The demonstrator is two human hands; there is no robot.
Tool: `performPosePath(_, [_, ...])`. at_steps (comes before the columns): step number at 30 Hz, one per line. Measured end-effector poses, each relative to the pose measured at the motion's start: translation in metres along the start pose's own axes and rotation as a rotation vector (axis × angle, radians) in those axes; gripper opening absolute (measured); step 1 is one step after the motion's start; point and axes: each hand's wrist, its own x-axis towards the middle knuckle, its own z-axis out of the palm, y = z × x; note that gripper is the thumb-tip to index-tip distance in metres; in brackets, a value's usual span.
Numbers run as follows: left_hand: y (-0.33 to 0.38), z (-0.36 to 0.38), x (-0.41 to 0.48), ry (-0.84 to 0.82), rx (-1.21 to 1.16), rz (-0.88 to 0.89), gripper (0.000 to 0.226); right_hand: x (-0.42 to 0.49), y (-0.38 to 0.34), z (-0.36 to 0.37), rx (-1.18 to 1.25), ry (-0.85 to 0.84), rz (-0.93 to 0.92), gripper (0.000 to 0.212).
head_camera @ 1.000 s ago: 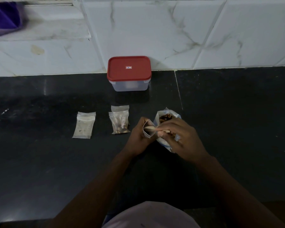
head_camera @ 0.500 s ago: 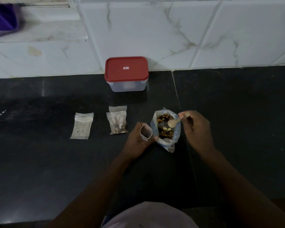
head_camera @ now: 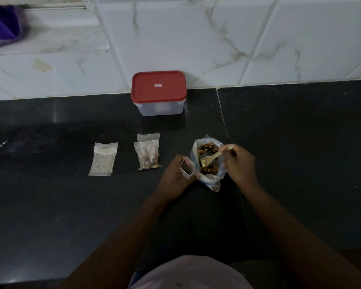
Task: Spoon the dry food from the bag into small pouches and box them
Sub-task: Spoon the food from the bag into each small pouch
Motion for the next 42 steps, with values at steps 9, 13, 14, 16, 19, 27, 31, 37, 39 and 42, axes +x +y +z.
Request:
performPosePath(9, [0.004,0.0,0.001,-0.028,-0.028,-0.024,0.044,0.005,-0.006,-0.005,0.286,-0.024,0.307,0.017])
performPosePath(13, [0.006,0.0,0.001,-0.034,-0.038,-0.019,0.043,0.004,-0.007,-0.002,0.354,-0.004,0.346,0.017])
performPosePath(14, [0.006,0.0,0.001,-0.035,-0.036,-0.016,0.043,0.005,-0.007,-0.001,0.375,0.0,0.36,0.017])
performPosePath(16, [0.006,0.0,0.001,-0.023,-0.045,-0.013,0.043,0.005,-0.006,-0.001,0.419,0.008,0.384,0.017])
performPosePath(19, [0.005,-0.001,0.001,-0.003,-0.066,-0.017,0.043,0.004,-0.003,-0.003,0.523,0.007,0.41,0.016])
performPosePath(27, [0.005,-0.007,0.004,0.026,-0.032,0.02,0.042,0.003,-0.012,-0.018,0.635,0.007,0.34,0.016])
performPosePath(31, [0.006,-0.006,0.008,0.019,-0.015,0.044,0.041,-0.004,-0.03,-0.022,0.666,-0.033,0.263,0.016])
performPosePath(37, [0.005,-0.004,0.01,0.007,-0.028,0.073,0.04,-0.019,-0.047,-0.011,0.543,-0.084,0.1,0.015])
performPosePath(39, [0.006,-0.004,0.009,0.004,-0.038,0.087,0.039,-0.024,-0.047,-0.007,0.435,-0.094,0.029,0.015])
performPosePath(42, [0.005,-0.002,0.009,0.026,-0.035,0.107,0.037,-0.032,-0.045,-0.002,0.292,-0.124,-0.091,0.013])
